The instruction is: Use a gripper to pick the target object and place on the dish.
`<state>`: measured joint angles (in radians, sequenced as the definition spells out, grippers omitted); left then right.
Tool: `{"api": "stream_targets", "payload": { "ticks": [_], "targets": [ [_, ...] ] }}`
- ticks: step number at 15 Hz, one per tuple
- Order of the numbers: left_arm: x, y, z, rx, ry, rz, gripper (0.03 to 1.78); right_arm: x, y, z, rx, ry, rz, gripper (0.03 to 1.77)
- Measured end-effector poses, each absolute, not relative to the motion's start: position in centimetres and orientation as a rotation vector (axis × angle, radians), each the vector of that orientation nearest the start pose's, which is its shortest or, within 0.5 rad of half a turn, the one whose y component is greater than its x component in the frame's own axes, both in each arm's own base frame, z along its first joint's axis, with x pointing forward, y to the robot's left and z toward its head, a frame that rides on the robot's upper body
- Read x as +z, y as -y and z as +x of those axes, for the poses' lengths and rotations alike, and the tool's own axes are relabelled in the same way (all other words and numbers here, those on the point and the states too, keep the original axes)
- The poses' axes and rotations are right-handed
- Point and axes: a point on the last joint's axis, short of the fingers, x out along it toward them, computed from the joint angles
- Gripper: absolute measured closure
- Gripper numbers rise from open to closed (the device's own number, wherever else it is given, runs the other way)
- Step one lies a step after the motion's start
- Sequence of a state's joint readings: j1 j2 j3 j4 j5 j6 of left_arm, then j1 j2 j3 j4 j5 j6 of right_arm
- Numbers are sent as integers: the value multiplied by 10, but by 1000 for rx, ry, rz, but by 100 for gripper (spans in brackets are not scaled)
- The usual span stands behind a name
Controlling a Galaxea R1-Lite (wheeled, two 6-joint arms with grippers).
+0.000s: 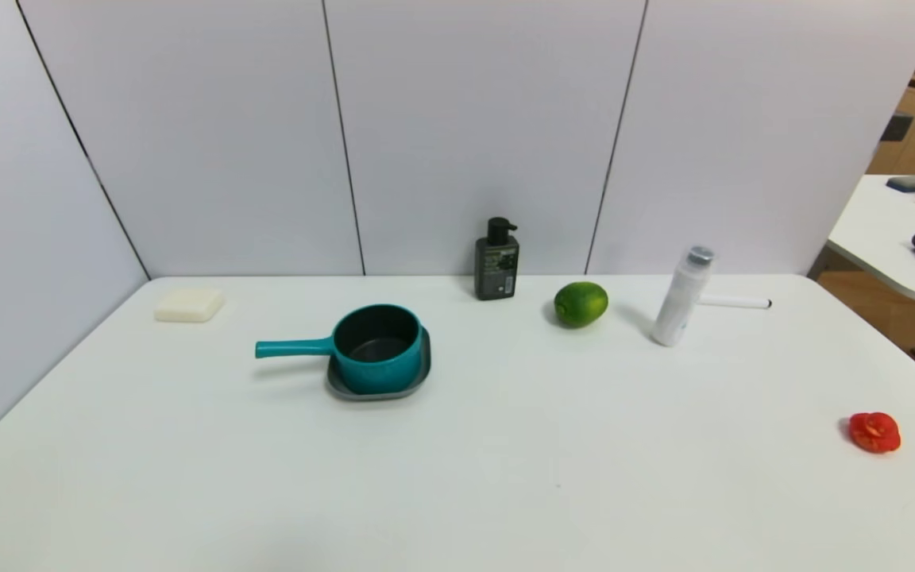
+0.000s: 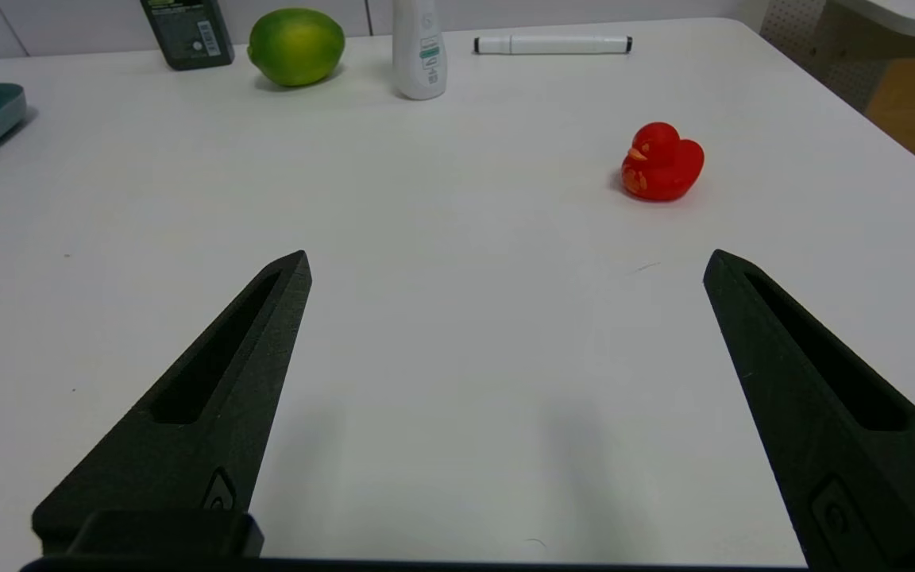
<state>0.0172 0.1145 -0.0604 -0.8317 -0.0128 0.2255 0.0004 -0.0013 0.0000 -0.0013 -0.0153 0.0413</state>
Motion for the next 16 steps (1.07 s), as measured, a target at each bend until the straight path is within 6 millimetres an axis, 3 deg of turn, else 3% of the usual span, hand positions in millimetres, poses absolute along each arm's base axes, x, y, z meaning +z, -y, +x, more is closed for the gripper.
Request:
{"api": "stream_targets", "payload": {
  "ticks": [5, 11, 16],
  "targets": [
    [141, 2, -44, 31, 666, 237, 12, 76, 0, -23, -15, 3, 41, 9],
    [100, 4, -26, -139, 256, 243, 12, 76, 0, -23, -14, 3, 41, 9],
    [76, 2, -23, -64, 17, 212, 12, 76, 0, -23, -15, 2, 41, 9]
  ]
}}
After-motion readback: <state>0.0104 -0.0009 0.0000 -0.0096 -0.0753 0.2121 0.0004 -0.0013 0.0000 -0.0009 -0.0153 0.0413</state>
